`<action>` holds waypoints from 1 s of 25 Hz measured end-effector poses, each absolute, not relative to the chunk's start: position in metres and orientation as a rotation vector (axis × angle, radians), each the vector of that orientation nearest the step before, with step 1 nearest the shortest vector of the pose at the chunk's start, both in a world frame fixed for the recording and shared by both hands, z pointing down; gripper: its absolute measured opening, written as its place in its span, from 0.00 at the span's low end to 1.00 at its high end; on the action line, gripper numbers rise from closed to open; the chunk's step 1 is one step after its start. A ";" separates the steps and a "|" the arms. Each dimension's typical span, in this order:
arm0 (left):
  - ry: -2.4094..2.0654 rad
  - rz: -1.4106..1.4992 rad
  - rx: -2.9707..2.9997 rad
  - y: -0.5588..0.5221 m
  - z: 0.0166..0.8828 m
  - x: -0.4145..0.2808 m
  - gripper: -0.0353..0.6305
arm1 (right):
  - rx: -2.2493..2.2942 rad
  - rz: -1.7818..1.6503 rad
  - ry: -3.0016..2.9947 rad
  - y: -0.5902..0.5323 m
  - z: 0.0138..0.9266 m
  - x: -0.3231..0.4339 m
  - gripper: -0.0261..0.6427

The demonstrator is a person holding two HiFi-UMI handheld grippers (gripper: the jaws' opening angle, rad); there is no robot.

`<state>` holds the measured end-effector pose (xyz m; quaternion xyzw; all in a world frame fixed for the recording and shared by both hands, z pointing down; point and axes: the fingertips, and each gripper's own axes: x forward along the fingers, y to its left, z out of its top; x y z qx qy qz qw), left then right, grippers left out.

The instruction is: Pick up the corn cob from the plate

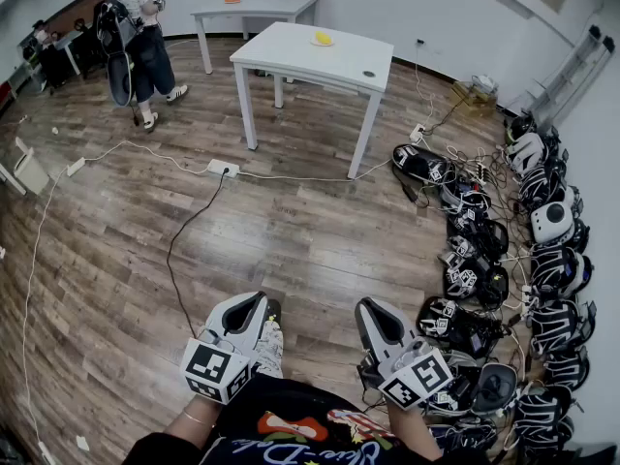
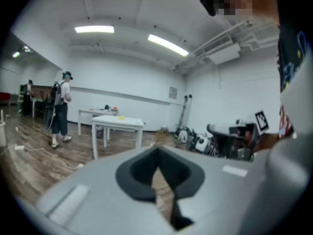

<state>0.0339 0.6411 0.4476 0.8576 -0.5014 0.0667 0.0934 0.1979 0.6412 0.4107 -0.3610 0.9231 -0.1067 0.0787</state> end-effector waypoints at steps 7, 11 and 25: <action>-1.420 0.253 2.692 0.525 0.448 -0.002 0.05 | -1.162 -0.330 2.759 0.534 0.407 0.149 0.06; -1.403 0.244 2.767 0.433 0.428 -0.038 0.05 | -1.244 -0.307 2.728 0.442 0.397 0.117 0.06; -1.420 0.180 2.734 0.221 0.433 -0.120 0.05 | -1.248 -0.421 2.734 0.226 0.427 0.036 0.06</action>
